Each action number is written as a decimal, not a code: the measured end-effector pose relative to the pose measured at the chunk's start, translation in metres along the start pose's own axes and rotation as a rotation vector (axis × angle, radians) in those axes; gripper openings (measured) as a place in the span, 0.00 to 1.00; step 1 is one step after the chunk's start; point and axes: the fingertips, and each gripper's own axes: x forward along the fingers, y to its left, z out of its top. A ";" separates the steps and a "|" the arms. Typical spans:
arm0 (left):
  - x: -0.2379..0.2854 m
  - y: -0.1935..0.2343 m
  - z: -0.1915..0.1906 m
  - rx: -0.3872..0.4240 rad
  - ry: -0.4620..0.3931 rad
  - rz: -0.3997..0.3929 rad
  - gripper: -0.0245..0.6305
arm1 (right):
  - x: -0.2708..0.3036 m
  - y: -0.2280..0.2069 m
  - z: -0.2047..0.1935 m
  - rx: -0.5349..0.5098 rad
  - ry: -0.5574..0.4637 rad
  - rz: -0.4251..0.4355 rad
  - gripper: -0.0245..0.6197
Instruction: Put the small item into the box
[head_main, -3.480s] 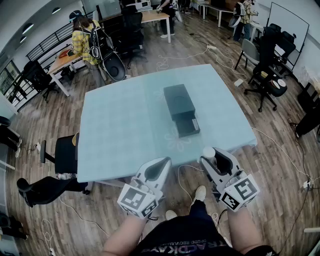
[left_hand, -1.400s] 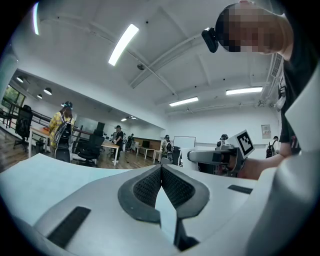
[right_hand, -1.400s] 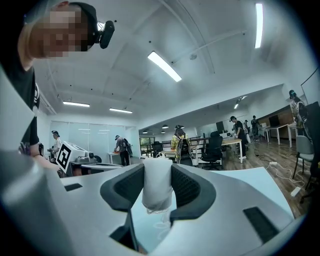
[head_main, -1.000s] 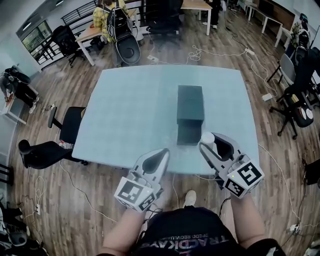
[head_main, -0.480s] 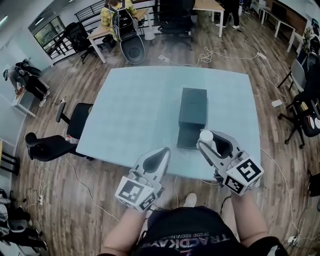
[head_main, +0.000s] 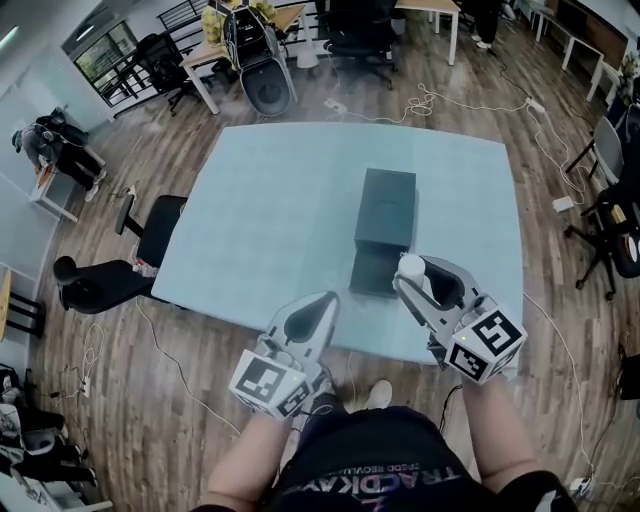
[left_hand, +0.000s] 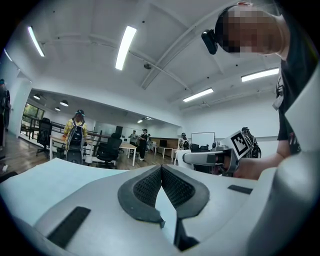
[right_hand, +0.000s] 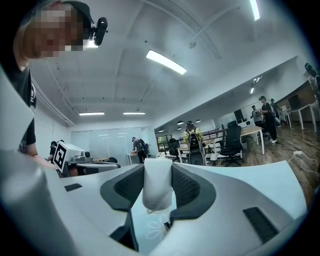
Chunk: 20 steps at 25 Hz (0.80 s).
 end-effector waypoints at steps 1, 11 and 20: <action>0.002 0.001 0.000 -0.001 -0.001 0.002 0.09 | 0.001 -0.001 -0.002 0.002 0.001 0.001 0.32; 0.029 0.018 -0.008 -0.002 0.009 -0.051 0.09 | 0.019 -0.010 -0.022 0.009 0.048 -0.006 0.32; 0.067 0.046 -0.008 -0.003 0.006 -0.139 0.09 | 0.047 -0.035 -0.039 0.041 0.094 -0.057 0.32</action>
